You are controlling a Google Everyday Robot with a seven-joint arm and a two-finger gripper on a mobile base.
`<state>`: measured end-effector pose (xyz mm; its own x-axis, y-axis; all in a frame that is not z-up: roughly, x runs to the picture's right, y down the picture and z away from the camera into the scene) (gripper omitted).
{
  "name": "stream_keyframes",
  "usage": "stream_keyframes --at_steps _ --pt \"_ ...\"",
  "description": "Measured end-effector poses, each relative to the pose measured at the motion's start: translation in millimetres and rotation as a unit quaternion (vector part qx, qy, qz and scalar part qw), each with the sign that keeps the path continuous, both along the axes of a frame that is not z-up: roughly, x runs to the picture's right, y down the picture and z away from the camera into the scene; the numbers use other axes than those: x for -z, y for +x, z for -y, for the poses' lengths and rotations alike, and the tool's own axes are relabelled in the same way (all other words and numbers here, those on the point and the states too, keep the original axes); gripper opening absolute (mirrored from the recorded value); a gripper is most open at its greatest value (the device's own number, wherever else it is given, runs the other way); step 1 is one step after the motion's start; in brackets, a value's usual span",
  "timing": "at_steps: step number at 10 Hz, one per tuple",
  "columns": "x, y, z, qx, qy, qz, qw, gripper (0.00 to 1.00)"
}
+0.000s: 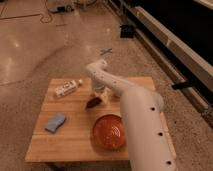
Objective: Drag the pepper across the table
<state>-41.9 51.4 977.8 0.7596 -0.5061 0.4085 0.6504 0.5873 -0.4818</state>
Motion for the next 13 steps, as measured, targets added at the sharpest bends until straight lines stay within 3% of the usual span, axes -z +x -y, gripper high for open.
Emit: stream_keyframes --at_steps 3,7,9,12,13 --pt "3.0 -6 -4 0.000 -0.009 0.015 0.9998 0.47" --pt "10.4 -3 -4 -0.023 -0.005 0.030 0.9993 0.04" --pt "16.6 -1 -2 -0.032 0.002 0.037 0.9988 0.01" --pt "12.3 -2 -1 -0.032 0.002 0.028 0.9991 0.27" --pt "14.2 -4 -3 -0.031 0.002 0.029 0.9991 0.27"
